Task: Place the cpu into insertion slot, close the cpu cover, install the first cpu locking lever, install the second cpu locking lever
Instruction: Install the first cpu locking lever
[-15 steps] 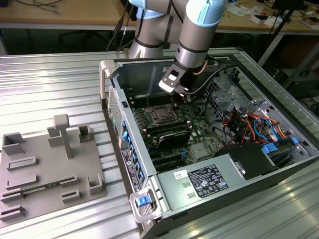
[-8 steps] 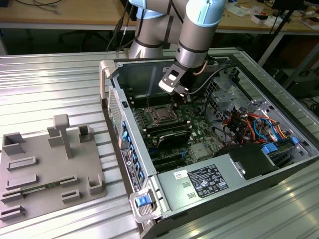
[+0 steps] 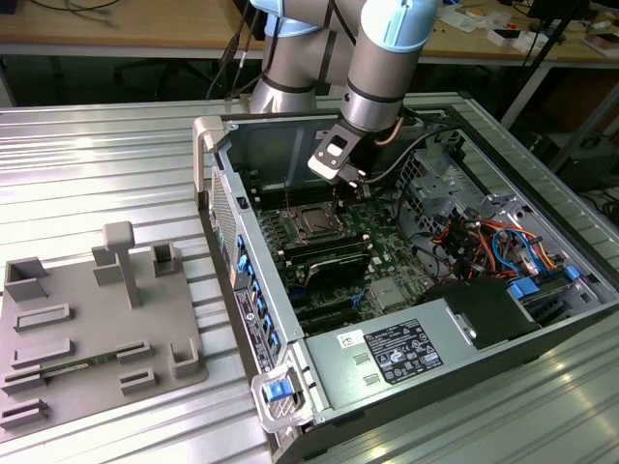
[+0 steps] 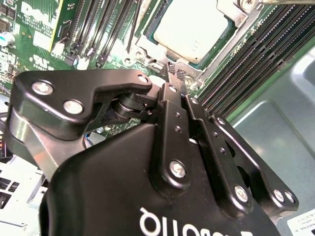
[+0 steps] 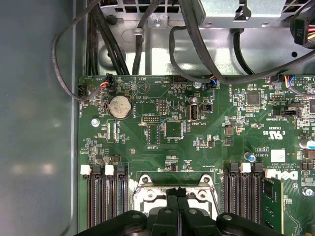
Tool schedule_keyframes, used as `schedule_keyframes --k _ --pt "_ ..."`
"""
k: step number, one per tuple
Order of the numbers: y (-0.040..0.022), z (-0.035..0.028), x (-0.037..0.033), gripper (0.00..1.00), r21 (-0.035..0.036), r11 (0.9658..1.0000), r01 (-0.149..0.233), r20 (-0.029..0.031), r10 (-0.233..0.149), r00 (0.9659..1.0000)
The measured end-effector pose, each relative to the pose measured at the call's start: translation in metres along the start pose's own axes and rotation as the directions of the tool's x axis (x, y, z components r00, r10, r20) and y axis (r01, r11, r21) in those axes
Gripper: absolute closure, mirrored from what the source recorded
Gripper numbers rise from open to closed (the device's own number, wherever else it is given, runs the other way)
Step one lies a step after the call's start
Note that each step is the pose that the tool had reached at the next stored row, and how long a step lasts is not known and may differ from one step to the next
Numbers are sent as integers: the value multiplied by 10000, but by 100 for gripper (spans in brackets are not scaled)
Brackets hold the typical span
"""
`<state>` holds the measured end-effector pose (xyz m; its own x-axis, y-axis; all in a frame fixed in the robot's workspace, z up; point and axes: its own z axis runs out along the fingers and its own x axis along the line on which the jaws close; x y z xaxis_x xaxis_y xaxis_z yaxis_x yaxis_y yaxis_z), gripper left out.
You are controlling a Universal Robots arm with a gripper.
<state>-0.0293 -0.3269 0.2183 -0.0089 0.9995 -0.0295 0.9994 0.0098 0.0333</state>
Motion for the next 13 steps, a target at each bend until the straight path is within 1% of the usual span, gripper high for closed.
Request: schedule_keyframes --k 2,5,9,10,11,13 --pt "0 0 0 89 -11 9994 348 -11 -348 9994" --pt "-2 -6 0 89 -24 9964 850 -23 -850 9964" --pt "0 -63 -2 89 -27 9964 853 -26 -853 9964" --pt "1 -95 -3 89 -26 9964 852 -27 -852 9964" --pt "2 -113 -3 89 -26 9964 852 -26 -852 9964" --pt "2 -129 -4 89 -26 9964 853 -27 -853 9964"
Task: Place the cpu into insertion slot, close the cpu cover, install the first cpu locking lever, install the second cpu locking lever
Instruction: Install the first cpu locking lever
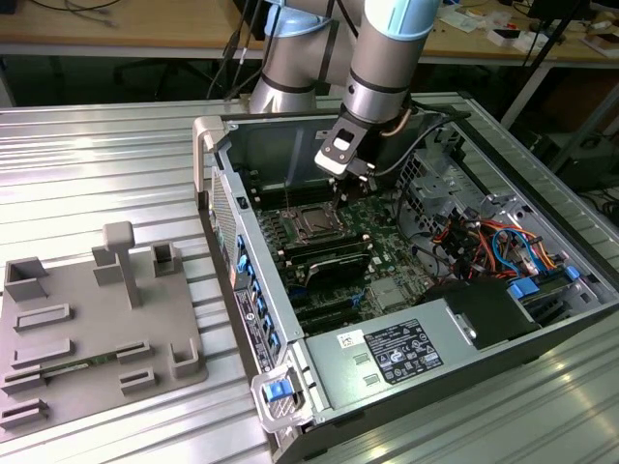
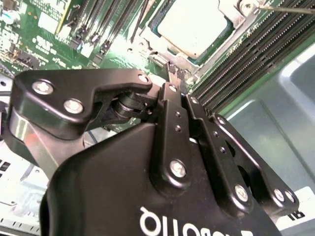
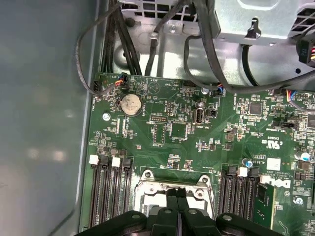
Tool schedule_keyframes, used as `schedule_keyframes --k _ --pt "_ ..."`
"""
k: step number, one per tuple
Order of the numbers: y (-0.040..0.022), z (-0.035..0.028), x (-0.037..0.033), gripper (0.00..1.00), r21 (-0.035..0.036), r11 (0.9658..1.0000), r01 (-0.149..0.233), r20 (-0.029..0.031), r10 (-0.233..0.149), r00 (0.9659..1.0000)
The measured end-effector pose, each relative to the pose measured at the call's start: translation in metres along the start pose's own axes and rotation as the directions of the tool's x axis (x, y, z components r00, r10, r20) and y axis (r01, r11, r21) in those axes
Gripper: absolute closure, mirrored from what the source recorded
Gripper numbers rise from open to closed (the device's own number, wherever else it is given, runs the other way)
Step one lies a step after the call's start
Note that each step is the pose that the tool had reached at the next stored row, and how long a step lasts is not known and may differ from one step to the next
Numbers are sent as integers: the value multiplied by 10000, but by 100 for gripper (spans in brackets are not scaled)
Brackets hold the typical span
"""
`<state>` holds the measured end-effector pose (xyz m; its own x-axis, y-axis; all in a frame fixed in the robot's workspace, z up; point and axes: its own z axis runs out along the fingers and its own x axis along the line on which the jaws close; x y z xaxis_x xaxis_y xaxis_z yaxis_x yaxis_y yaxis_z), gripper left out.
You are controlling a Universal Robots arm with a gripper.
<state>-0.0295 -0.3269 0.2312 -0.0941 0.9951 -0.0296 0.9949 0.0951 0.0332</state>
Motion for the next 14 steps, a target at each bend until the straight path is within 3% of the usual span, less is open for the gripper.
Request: schedule_keyframes --k 2,14 --pt "-14 -1 1 89 -1 10000 48 1 -48 10000" --pt "-281 1 27 89 14 9990 436 -14 -436 9990"
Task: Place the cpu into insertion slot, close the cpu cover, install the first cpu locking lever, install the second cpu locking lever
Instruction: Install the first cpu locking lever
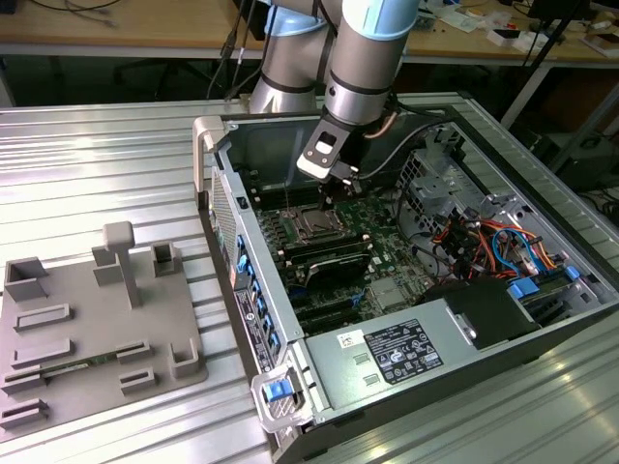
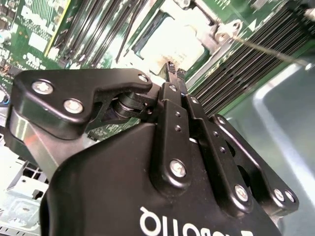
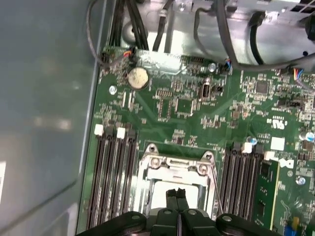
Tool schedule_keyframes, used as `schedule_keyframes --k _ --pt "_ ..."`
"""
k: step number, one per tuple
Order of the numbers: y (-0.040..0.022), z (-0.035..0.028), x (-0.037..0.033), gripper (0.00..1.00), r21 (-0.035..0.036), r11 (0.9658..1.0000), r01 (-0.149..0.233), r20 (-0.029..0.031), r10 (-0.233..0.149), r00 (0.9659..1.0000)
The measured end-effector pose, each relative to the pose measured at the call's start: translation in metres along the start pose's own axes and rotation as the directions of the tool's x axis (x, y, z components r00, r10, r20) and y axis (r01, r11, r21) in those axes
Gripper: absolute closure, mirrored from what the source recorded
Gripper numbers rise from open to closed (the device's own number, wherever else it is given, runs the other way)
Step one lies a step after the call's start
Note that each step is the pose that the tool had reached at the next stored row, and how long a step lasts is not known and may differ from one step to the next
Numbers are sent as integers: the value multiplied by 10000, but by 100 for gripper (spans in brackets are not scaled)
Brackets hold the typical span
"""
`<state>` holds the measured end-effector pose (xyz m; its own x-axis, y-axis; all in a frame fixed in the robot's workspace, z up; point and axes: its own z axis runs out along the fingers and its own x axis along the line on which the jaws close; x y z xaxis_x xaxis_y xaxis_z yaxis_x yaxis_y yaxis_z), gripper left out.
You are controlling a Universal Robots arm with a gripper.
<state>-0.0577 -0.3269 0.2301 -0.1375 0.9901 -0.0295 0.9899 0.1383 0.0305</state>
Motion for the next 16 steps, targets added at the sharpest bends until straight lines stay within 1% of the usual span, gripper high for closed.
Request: schedule_keyframes --k 2,3,5,7,9,12,14,16 --pt "-40 0 6 89 3 10000 49 -1 -49 10000" --pt "-91 0 12 89 2 9999 128 -5 -128 9999" --pt "-122 0 16 89 1 9998 177 -7 -177 9998" --pt "-147 -1 18 89 -1 9997 227 -8 -227 9997" --pt "-159 -1 18 89 -4 9996 293 -11 -293 9996" --pt "-188 -2 15 89 -7 9990 448 -14 -448 9990" --pt "-223 -3 19 89 -16 9977 682 -22 -682 9977" --pt "-243 -4 22 89 -21 9962 866 -26 -866 9962"
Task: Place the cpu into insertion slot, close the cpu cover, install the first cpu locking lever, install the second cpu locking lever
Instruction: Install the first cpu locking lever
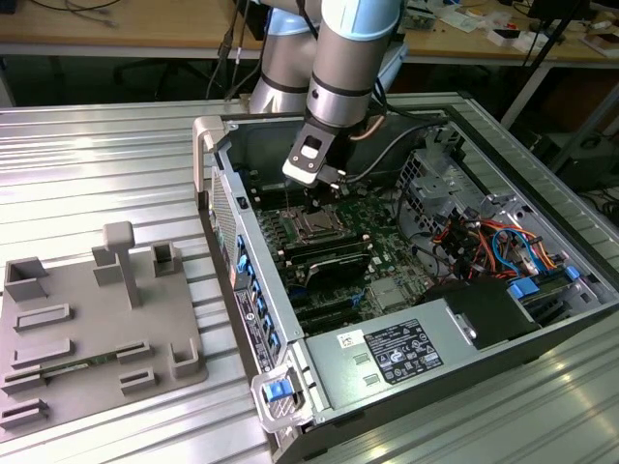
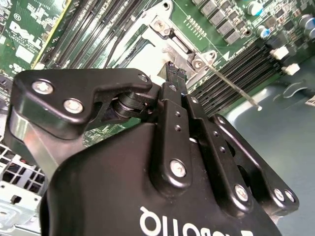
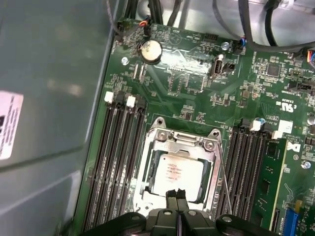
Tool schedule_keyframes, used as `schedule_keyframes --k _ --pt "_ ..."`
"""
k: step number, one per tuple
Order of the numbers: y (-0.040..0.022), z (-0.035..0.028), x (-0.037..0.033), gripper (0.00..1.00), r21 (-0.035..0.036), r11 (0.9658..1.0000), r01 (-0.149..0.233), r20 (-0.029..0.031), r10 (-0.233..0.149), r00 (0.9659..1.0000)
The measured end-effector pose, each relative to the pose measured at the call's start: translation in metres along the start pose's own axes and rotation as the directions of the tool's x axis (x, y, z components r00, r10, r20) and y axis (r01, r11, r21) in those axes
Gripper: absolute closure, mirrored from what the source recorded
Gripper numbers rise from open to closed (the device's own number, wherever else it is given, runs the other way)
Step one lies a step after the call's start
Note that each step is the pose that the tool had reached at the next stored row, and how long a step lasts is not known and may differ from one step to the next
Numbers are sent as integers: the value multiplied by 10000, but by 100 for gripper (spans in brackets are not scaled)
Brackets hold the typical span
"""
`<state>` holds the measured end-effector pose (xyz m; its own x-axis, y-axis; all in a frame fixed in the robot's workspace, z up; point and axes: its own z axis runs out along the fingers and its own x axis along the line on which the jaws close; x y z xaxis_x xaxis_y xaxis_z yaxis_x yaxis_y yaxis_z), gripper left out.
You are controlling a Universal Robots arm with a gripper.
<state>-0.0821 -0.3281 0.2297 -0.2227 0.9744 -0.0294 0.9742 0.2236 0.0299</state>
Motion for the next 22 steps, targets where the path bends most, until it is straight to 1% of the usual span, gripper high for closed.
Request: schedule_keyframes --k 3,5,6,8,9,10,11,13,14,15,22 --pt "-18 0 4 89 -12 9993 374 -12 -374 9993" --pt "-20 -1 4 89 -20 9978 657 -17 -657 9978" --pt "-21 -1 5 89 -24 9967 814 -20 -814 9967" --pt "-25 -1 6 89 -34 9929 1188 -26 -1188 9929" --pt "-40 -2 8 89 -38 9918 1281 -27 -1281 9918" --pt "-73 -3 16 89 -38 9917 1288 -27 -1288 9917" --pt "-142 -5 32 89 -38 9916 1292 -27 -1292 9916" --pt "-212 -8 48 89 -38 9916 1296 -27 -1296 9916" --pt "-265 -10 60 89 -38 9915 1302 -27 -1302 9915" --pt "-277 -10 63 89 -40 9914 1308 -28 -1308 9914" --pt "-278 -10 63 89 -40 9907 1363 -29 -1364 9907"
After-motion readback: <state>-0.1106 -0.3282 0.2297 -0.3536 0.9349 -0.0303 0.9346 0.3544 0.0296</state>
